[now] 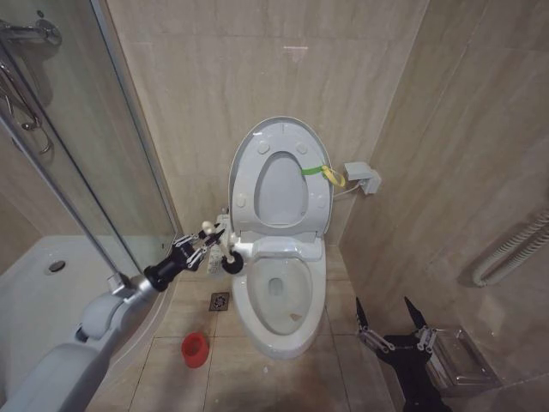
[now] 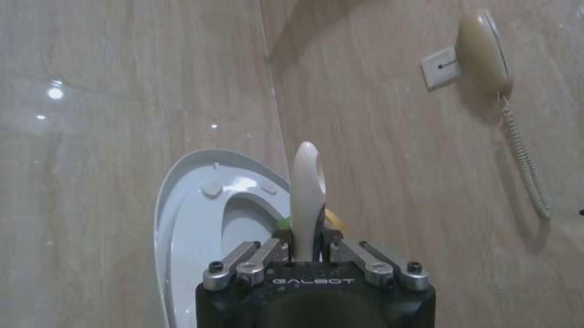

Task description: Open the toilet lid, clean the toilet bowl with a toilet brush, close the toilet lid, and flush.

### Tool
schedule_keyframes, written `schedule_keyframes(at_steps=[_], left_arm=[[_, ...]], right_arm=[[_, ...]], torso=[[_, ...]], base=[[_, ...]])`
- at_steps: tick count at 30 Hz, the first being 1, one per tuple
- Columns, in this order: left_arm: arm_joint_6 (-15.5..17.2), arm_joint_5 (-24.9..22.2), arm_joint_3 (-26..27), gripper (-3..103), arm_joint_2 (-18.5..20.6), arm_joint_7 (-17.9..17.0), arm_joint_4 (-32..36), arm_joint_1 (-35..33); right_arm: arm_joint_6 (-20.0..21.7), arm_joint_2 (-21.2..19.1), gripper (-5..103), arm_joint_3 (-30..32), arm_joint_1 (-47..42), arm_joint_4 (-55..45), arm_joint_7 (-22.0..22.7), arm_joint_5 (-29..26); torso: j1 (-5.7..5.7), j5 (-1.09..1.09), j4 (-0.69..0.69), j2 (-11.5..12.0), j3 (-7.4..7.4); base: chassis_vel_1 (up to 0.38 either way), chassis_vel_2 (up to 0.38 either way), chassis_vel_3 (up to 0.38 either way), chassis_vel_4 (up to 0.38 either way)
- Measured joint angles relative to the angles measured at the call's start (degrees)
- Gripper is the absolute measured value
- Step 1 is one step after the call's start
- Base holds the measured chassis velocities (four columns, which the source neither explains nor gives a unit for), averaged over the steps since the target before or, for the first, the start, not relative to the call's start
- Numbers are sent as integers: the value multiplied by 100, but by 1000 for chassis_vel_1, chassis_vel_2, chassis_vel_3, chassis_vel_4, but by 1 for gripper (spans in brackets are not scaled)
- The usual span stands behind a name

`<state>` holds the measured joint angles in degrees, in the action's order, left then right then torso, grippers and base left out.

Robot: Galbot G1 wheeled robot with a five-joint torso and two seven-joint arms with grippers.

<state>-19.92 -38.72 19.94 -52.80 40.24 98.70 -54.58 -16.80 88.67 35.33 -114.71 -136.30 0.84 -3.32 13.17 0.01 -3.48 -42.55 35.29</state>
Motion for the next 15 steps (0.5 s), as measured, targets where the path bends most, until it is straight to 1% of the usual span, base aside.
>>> schedule_keyframes(at_steps=[2, 4, 5, 7, 8, 11, 12, 13, 15], left_arm=[[5, 10, -91, 20, -31, 2, -68, 100], [22, 44, -298, 20, -123, 3, -211, 295], [22, 44, -298, 20, -123, 3, -211, 295], [51, 105, -531, 20, -261, 0, -315, 462], [51, 105, -531, 20, -261, 0, -315, 462], [74, 240, -835, 20, -543, 1, -447, 595], [74, 240, -835, 20, -543, 1, -447, 595], [74, 293, -939, 20, -667, 3, -533, 642], [73, 339, -1097, 20, -854, -4, -683, 706]], right_arm=[[0, 0, 100, 0, 0, 0, -1, 0], [0, 0, 100, 0, 0, 0, 0, 0], [0, 0, 100, 0, 0, 0, 0, 0], [0, 0, 100, 0, 0, 0, 0, 0], [0, 0, 100, 0, 0, 0, 0, 0], [0, 0, 100, 0, 0, 0, 0, 0], [0, 0, 100, 0, 0, 0, 0, 0], [0, 0, 100, 1, 0, 0, 0, 0], [0, 0, 100, 0, 0, 0, 0, 0]], torso=[[0, 0, 0, 0, 0], [0, 0, 0, 0, 0], [0, 0, 0, 0, 0], [0, 1, 0, 0, 0], [0, 1, 0, 0, 0], [0, 0, 1, 0, 0], [0, 0, 1, 0, 0], [0, 0, -1, 0, 0], [0, 0, 0, 0, 0]], base=[[0, 0, 0, 0], [0, 0, 0, 0], [0, 0, 0, 0], [0, 0, 0, 0], [0, 0, 0, 0], [0, 0, 0, 0], [0, 0, 0, 0], [0, 0, 0, 0], [0, 0, 0, 0]])
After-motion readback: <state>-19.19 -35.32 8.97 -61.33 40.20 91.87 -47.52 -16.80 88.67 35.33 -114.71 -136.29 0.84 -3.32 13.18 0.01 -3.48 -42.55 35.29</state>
